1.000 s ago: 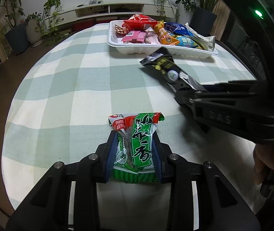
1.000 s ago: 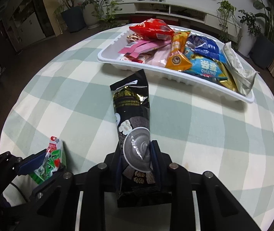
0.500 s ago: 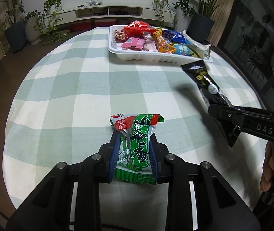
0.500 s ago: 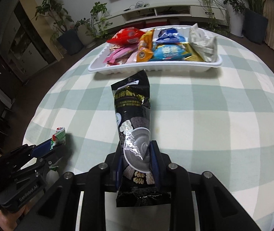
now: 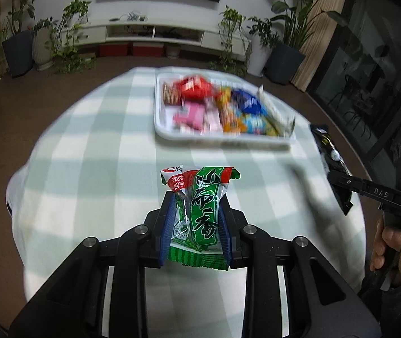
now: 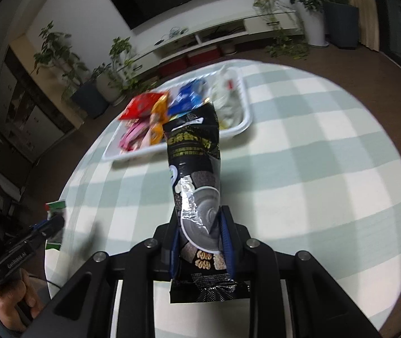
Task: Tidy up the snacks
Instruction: 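Carry the green packet and black packet into the white tray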
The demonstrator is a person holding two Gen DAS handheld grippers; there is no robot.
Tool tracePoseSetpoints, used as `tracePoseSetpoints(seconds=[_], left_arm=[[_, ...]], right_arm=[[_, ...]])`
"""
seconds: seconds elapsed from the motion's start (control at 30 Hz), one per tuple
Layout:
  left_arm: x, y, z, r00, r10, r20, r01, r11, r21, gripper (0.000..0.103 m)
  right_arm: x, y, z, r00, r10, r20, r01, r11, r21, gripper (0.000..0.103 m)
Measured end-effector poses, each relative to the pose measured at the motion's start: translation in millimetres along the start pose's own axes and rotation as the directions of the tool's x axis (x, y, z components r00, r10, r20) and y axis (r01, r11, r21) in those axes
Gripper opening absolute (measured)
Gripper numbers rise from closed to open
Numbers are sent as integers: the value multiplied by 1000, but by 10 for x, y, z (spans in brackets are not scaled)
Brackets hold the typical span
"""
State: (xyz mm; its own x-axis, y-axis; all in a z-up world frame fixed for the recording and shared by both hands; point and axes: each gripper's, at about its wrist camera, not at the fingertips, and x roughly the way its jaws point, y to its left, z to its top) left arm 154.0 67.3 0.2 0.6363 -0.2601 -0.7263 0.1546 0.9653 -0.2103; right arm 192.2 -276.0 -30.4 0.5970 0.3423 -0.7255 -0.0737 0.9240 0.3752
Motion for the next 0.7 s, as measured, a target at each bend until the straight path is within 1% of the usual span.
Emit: tracePoseSetpoints(seconds=[0.1, 0.2, 0.27, 0.37, 0.5, 0.57, 0.63, 0.7], left_arm=[[-55, -20, 308, 1000, 1, 31, -2, 1000, 22, 26], [-38, -67, 644, 999, 11, 53, -14, 998, 54, 26], [-5, -127, 864, 998, 12, 64, -17, 997, 77, 26], [94, -221, 1222, 997, 10, 78, -18, 995, 103, 26], [397, -262, 1585, 998, -18, 64, 11, 994, 104, 26], [612, -289, 1707, 999, -5, 53, -1, 993, 116, 26], [823, -300, 1767, 1000, 11, 26, -14, 993, 120, 26], [1012, -304, 1787, 1000, 19, 9, -20, 992, 121, 26]], right_arm=[[-154, -154, 230, 999, -27, 44, 26, 1000, 13, 27], [-273, -205, 494, 996, -45, 78, 45, 999, 8, 27], [-329, -161, 695, 994, -44, 100, 45, 999, -4, 27], [-335, -27, 1003, 993, -21, 118, 24, 999, -27, 27], [-120, 174, 1329, 995, 24, 92, -20, 999, -43, 27], [92, 252, 1460, 997, 40, 59, -37, 998, -42, 27], [317, 310, 1533, 999, 47, 20, -46, 998, -41, 27], [557, 361, 1575, 999, 36, -18, -37, 998, -44, 27]])
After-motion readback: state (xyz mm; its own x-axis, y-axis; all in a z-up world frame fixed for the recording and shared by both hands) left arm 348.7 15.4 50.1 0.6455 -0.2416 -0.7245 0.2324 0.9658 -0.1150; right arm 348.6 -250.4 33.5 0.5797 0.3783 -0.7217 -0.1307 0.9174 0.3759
